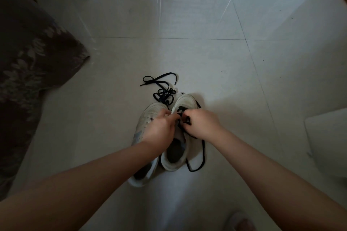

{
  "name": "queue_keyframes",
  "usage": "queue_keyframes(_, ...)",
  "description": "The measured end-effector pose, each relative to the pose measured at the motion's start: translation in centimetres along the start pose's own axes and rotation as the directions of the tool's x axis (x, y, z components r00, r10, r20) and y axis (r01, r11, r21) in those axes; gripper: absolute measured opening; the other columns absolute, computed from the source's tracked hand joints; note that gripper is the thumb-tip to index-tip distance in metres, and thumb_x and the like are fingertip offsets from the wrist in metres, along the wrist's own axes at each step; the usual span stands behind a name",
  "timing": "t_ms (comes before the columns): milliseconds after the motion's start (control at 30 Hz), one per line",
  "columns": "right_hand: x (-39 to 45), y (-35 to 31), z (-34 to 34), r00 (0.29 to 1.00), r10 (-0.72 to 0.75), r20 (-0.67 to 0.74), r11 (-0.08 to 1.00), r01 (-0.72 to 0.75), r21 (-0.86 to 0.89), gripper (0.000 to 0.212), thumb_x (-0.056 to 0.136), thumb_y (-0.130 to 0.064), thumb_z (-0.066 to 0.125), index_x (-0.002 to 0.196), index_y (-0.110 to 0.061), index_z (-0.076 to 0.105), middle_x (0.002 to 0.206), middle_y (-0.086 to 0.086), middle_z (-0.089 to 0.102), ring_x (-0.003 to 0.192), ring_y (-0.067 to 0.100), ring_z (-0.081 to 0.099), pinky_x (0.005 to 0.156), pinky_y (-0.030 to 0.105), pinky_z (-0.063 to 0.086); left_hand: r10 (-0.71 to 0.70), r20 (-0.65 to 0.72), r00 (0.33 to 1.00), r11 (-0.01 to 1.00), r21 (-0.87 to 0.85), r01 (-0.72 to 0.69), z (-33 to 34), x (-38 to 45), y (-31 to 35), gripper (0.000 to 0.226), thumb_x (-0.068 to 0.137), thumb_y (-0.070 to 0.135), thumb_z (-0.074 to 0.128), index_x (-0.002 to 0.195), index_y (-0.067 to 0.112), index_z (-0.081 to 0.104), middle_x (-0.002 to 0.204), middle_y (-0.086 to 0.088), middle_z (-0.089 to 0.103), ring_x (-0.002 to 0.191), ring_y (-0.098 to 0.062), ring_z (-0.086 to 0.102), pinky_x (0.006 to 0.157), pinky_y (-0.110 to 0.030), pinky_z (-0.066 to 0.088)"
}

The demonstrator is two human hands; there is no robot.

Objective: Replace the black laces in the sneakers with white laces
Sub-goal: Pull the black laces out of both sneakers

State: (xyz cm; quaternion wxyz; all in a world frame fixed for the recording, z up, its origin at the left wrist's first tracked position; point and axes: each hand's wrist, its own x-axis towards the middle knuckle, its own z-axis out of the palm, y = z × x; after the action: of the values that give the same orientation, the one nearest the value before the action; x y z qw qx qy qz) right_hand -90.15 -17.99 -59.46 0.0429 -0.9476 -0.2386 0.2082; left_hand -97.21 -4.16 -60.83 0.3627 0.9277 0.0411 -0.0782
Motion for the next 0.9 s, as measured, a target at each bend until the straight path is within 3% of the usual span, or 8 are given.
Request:
queue_keyframes(233,1.3,-0.6,-1.0,0.986,-0.001,0.168,0.992,0.022,-0.126,0.023,0.085,-0.039,0.052,0.097,-0.022,0.062,0.094,-0.001,0.064,0.09,0.024,0.06,0.064,0.025,0.034,-0.041,0.106,0.994,0.994,0.106,0.03,-0.2,0.1,0.2,0.029,0.095,0.017,0.044,0.116,0.017,0.065,0.127,-0.008,0.048,0.1,-0.028,0.058,0.079,-0.037,0.05)
queue_keyframes(333,1.6,0.3,-1.0,0.973,-0.019,0.232,0.989,-0.015,0.144,0.014,0.083,-0.029,0.06,0.092,-0.019,0.065,0.077,-0.006,0.058,0.077,0.017,0.056,0.059,0.023,0.035,-0.051,0.103,0.993,0.994,0.1,0.041,-0.1,0.2,0.2,0.028,0.095,0.018,0.045,0.114,0.018,0.066,0.123,-0.008,0.05,0.099,-0.029,0.059,0.08,-0.037,0.049)
queue_keyframes(400,1.5,1.3,-1.0,0.959,0.006,0.282,0.909,-0.122,0.398,0.012,0.084,-0.021,0.062,0.093,-0.016,0.068,0.07,-0.011,0.054,0.068,0.009,0.052,0.057,0.018,0.038,-0.058,0.1,0.993,0.995,0.084,0.049,-0.1,0.2,0.1,0.03,0.094,0.018,0.046,0.117,0.021,0.065,0.123,-0.007,0.052,0.1,-0.029,0.059,0.081,-0.035,0.049)
queue_keyframes(467,1.0,2.1,-1.0,0.94,0.043,0.339,0.753,-0.254,0.607,0.009,0.086,-0.018,0.061,0.09,-0.016,0.068,0.073,-0.008,0.056,0.07,0.007,0.05,0.062,0.018,0.038,-0.065,0.097,0.993,0.995,0.082,0.057,0.0,0.1,0.0,0.032,0.096,0.019,0.045,0.122,0.023,0.063,0.125,-0.005,0.051,0.102,-0.026,0.059,0.081,-0.033,0.049)
queue_keyframes(533,0.5,2.7,-0.9,0.927,0.087,0.365,0.585,-0.345,0.734,0.008,0.087,-0.018,0.06,0.087,-0.019,0.067,0.074,-0.01,0.056,0.069,0.005,0.047,0.063,0.02,0.035,-0.066,0.104,0.992,0.994,0.099,0.056,0.1,-0.1,0.0,0.034,0.097,0.022,0.044,0.128,0.026,0.059,0.129,-0.003,0.049,0.104,-0.023,0.058,0.08,-0.031,0.049)
queue_keyframes(600,0.1,3.3,-0.8,0.936,0.135,0.326,0.491,-0.349,0.798,0.01,0.088,-0.017,0.058,0.083,-0.021,0.066,0.075,-0.014,0.056,0.073,0.004,0.047,0.063,0.022,0.033,-0.056,0.121,0.991,0.989,0.142,0.039,0.3,-0.3,0.1,0.038,0.097,0.025,0.043,0.133,0.032,0.052,0.135,0.0,0.044,0.106,-0.02,0.057,0.078,-0.027,0.047)
queue_keyframes(733,0.1,3.9,-1.0,0.945,0.187,0.266,0.392,-0.321,0.862,0.016,0.087,-0.012,0.053,0.08,-0.019,0.066,0.082,-0.007,0.061,0.079,0.009,0.051,0.064,0.025,0.032,-0.033,0.168,0.985,0.98,0.198,-0.001,0.1,0.0,0.1,0.04,0.096,0.03,0.045,0.135,0.039,0.047,0.143,0.001,0.034,0.113,-0.02,0.053,0.082,-0.03,0.05)
queue_keyframes(900,0.1,3.3,-0.8,0.957,0.158,0.243,0.37,-0.285,0.884,0.025,0.088,-0.013,0.047,0.069,-0.015,0.063,0.068,-0.004,0.065,0.077,0.015,0.055,0.069,0.027,0.038,0.038,0.226,0.973,0.94,0.323,-0.112,-0.3,0.2,0.4,0.032,0.093,0.026,0.048,0.122,0.034,0.057,0.15,0.001,0.023,0.125,-0.021,0.043,0.075,-0.031,0.047)
